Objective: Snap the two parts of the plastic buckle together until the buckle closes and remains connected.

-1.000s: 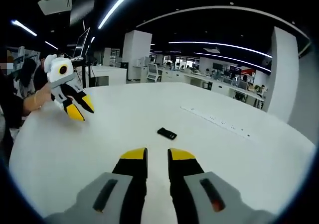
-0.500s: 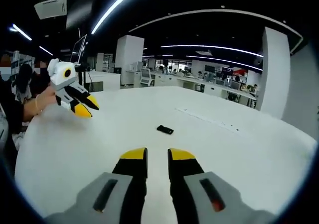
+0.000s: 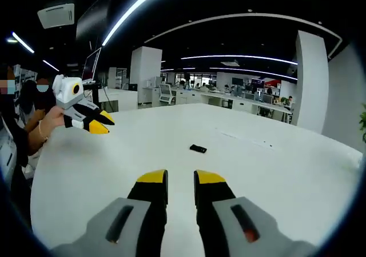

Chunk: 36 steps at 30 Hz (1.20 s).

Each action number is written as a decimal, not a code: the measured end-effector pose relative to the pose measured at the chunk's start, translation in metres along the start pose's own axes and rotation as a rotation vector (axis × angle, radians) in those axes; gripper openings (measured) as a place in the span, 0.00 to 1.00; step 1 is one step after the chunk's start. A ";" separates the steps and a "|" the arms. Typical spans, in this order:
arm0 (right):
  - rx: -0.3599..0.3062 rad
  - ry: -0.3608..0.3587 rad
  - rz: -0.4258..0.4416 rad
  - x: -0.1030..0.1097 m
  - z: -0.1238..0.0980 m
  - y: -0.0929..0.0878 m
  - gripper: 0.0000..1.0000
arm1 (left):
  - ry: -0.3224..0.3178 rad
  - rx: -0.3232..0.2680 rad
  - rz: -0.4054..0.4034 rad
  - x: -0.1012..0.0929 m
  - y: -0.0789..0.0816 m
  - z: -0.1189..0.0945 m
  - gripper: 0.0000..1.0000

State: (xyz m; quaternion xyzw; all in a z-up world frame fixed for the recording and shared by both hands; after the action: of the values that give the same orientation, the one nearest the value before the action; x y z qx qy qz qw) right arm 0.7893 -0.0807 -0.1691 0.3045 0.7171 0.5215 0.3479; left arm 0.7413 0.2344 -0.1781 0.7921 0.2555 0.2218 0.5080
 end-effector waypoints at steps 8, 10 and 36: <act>-0.017 -0.030 -0.013 0.013 -0.021 -0.001 0.18 | 0.047 -0.046 -0.098 -0.018 -0.009 -0.019 0.19; -0.026 -0.033 0.004 0.018 -0.028 -0.001 0.18 | 0.063 -0.057 -0.111 -0.025 -0.011 -0.023 0.19; -0.069 -0.169 0.069 0.047 -0.094 -0.006 0.20 | 0.276 -0.130 -0.198 -0.079 -0.029 -0.087 0.22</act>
State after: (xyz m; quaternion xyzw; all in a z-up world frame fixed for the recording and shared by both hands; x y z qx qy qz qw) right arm 0.6856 -0.0953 -0.1631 0.3596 0.6559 0.5301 0.3994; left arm 0.6217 0.2550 -0.1785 0.6904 0.3848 0.2935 0.5376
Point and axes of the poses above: the point that each gripper's makers call its tool centre point, and the gripper's own axes: z roughly forward along the fingers, x roughly to its left, y roughly out of its top, the point moved 8 cm from there along -z, roughly backward along the fingers, and after that the axes turned 14 degrees about -y, right-handed, at the moved point
